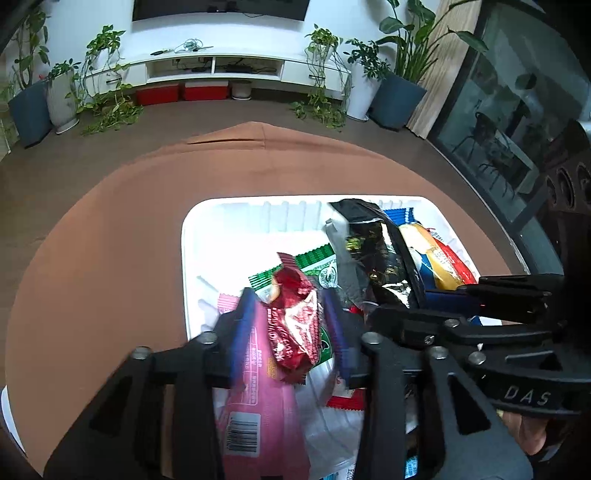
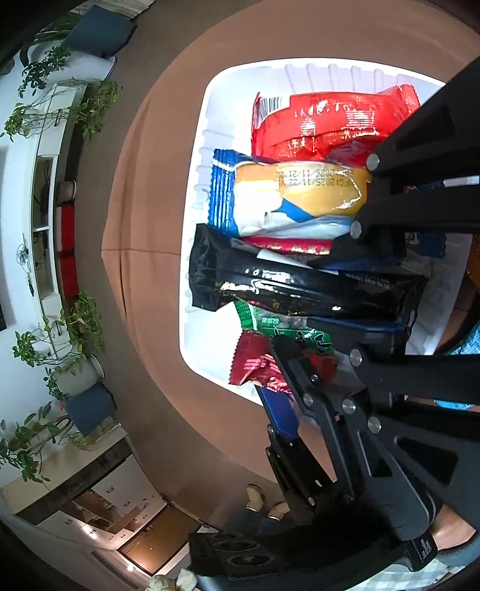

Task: Organize snacks
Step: 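Carry the red foil packet and black packet into the tray and release both, then grasp the blue chip bag with the left tool and lift it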

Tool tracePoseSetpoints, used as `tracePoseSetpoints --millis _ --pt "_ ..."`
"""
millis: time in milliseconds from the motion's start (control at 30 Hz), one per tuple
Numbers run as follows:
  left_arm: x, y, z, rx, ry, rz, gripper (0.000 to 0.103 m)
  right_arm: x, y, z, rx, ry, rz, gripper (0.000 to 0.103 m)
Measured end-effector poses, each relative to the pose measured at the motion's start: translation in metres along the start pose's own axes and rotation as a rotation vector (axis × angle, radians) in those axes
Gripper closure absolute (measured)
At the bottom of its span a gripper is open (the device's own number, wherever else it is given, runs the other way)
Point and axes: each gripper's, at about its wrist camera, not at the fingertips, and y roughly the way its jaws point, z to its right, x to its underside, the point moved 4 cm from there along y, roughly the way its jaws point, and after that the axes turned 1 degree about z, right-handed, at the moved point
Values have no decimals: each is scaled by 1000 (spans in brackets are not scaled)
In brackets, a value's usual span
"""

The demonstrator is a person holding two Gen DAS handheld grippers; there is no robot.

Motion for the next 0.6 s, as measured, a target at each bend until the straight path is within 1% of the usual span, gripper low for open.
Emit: tracePoseSetpoints --millis 33,133,300,333,367,433,533,567,600 --pt "-1 -5 -5 3 -4 7 53 0 -3 1 -2 3 6 75" --pt "-2 -12 -4 12 0 23 45 2 -15 0 -2 4 32 71" --pt "-4 -33 1 20 6 62 31 6 -46 -6 -18 0 94 56" --pt "-4 -40 1 16 9 75 26 7 -53 -8 -27 -6 109 48" --pt "-3 -46 2 16 14 84 24 10 -61 -9 -34 -13 127 39" --pt "-1 -62 1 24 31 105 16 17 -81 -9 -46 -21 168 31" --pt "6 -85 5 45 48 128 10 34 -109 -1 -81 2 225 23" --pt "11 -95 8 68 73 132 9 41 -116 2 -90 12 243 19" --pt "17 -100 15 90 124 132 5 51 -125 7 -95 23 261 18"
